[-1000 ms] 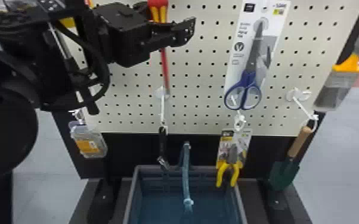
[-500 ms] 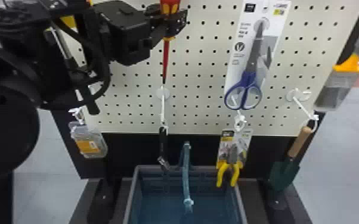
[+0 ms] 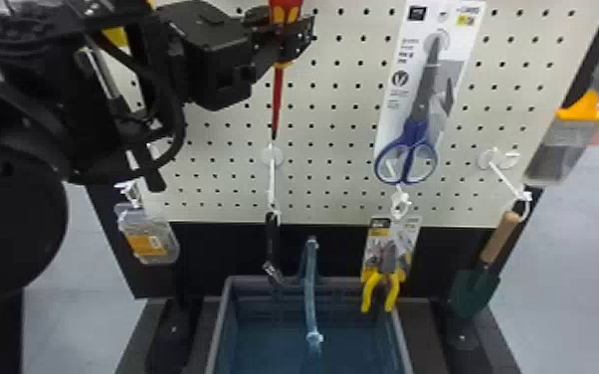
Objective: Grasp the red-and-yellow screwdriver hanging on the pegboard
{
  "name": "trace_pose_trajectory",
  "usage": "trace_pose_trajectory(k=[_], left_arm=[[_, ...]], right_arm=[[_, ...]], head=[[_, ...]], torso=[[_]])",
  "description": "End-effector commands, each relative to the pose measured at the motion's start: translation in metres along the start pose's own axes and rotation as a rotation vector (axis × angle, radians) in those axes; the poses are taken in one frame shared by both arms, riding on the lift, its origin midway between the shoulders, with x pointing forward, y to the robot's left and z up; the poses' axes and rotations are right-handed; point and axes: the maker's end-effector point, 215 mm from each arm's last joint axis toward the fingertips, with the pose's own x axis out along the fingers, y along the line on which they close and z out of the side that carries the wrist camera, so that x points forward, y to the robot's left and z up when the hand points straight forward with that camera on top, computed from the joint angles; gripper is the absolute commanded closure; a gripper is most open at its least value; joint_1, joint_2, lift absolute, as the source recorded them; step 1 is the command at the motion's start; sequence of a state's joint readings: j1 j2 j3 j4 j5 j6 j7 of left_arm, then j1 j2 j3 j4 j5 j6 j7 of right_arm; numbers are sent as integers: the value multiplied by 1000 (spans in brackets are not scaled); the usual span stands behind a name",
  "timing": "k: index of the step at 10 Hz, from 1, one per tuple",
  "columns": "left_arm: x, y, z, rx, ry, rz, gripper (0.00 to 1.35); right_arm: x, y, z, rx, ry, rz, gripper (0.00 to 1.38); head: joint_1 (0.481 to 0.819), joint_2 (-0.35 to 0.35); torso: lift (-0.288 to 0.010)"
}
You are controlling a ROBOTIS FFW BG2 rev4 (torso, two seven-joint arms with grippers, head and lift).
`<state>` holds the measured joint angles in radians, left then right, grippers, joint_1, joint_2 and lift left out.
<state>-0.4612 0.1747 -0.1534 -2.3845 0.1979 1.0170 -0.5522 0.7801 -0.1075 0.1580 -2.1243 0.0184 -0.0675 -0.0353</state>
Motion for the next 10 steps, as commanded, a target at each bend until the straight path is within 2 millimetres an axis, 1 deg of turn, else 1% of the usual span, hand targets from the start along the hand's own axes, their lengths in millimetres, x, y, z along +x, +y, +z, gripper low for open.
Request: trace_pose_trajectory(k=[1,10], left_arm=[[0,-1,-2,-5,3,-1,1217],[-1,0,-6,-17,7,-1,1217]], right_arm=[[0,0,-1,-1,3,1,111],[0,0,-1,-1,3,1,111]], head=[[549,0],[549,0]], torso=[[-100],[-100]])
